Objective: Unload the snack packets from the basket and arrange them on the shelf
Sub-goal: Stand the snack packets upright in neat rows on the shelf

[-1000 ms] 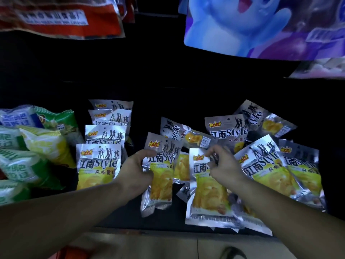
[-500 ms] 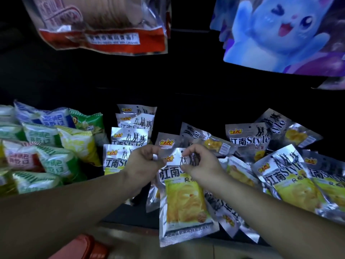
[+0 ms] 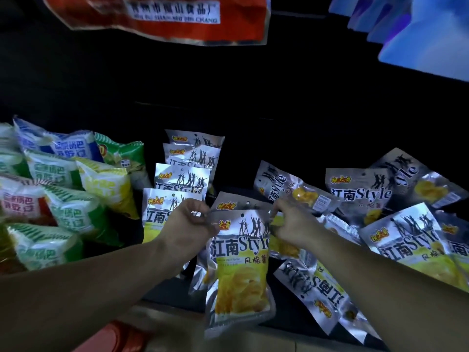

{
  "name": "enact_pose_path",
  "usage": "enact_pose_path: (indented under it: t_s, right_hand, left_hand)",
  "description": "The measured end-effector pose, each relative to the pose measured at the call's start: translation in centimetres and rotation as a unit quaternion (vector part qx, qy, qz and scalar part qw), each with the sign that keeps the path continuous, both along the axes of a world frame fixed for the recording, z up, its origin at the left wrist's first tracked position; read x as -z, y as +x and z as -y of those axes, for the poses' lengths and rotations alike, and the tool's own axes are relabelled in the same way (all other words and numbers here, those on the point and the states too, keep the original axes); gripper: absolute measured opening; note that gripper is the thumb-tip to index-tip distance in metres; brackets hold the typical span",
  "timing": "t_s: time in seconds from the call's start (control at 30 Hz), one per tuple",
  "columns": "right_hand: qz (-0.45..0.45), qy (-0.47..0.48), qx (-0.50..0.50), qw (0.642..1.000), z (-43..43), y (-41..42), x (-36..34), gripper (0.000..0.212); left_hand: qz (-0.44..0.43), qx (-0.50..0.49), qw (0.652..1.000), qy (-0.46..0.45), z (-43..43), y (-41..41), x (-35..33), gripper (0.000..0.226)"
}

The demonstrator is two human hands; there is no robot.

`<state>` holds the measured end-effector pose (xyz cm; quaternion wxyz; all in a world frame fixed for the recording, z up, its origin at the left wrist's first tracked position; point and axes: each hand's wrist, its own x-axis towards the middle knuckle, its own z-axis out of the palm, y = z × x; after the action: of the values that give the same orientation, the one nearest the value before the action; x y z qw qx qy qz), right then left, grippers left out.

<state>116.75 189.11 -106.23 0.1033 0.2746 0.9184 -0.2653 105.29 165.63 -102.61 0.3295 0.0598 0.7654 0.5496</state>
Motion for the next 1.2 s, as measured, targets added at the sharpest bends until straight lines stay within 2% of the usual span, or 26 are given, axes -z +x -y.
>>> enact_pose_path:
  t_s: [0.07,0.17,0.3,0.43,0.7,0.87,0.97,1.13,1.2]
  right_hand:
    - [0.045,-0.021,0.003,0.999,0.4,-0.9,1.0,0.038]
    - [0.087,0.036,-0.016,0.995,0.7,-1.5,2.2,0.038]
    - [0.077,0.067,-0.012,0.995,0.4,-1.5,3.1,0.063]
    - [0.062,0.034,0.008,0.997,0.1,-1.7,2.7,0.061]
    - [-0.140,0.065,0.093,0.984,-0.8,0.5,-1.9,0.050]
    - [-0.215,0.051,0.168,0.961,-0.7,3.8,-4.7,0.047]
    - [-0.253,0.022,0.175,0.951,0.0,5.3,-5.8,0.045]
    - [-0.272,-0.019,0.233,0.934,0.2,6.1,-6.7,0.049]
    - [-0.296,-0.051,0.242,0.922,0.2,5.8,-7.5,0.050]
  left_hand:
    - [0.019,-0.001,1.000,0.018,0.0,-0.3,0.1,0.035]
    - [0.012,0.012,1.000,0.013,0.0,-0.9,0.4,0.034]
    - [0.029,0.020,0.999,0.013,0.2,-1.2,0.4,0.024]
    - [0.029,-0.006,0.999,0.014,0.1,-1.3,0.4,0.018]
    - [-0.005,-0.064,0.998,0.001,-0.5,-1.5,1.3,0.026]
    - [-0.025,-0.044,0.999,0.002,-1.3,-0.5,0.2,0.022]
    - [-0.042,-0.030,0.999,-0.012,-1.6,-0.6,-0.3,0.011]
    - [-0.061,-0.036,0.997,-0.038,-2.2,-1.5,-1.3,0.022]
    - [-0.053,-0.038,0.997,-0.031,-2.6,-1.7,-1.4,0.019]
